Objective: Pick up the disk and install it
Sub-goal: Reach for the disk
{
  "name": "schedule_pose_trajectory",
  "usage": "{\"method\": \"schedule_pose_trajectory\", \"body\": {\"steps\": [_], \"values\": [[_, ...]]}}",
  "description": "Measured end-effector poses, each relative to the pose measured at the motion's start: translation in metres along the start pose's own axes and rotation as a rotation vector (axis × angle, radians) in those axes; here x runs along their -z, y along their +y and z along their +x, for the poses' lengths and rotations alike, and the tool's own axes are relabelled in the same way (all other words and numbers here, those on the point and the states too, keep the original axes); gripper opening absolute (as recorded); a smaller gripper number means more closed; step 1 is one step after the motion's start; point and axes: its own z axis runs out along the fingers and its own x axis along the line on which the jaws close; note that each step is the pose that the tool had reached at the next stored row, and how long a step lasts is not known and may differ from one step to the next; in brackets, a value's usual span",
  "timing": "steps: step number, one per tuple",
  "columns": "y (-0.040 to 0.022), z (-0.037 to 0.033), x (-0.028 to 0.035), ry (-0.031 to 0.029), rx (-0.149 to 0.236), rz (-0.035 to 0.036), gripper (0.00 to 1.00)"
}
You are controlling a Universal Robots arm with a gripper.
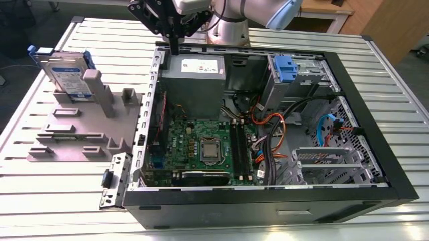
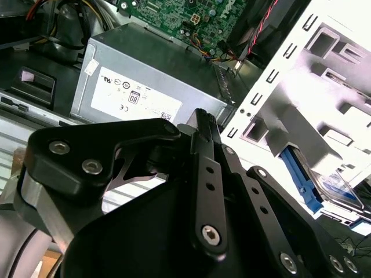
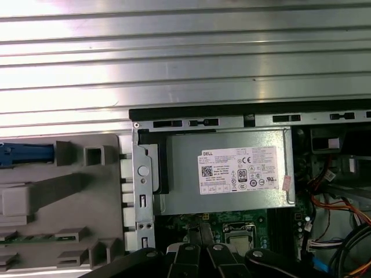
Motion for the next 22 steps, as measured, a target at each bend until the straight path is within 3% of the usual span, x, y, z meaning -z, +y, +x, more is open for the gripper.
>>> {"method": "schedule_pose_trajectory", "body": {"steps": [22], "values": [[0.0021, 0.0043, -0.0005, 0.0001, 0.0, 0.0, 0.11]]}}
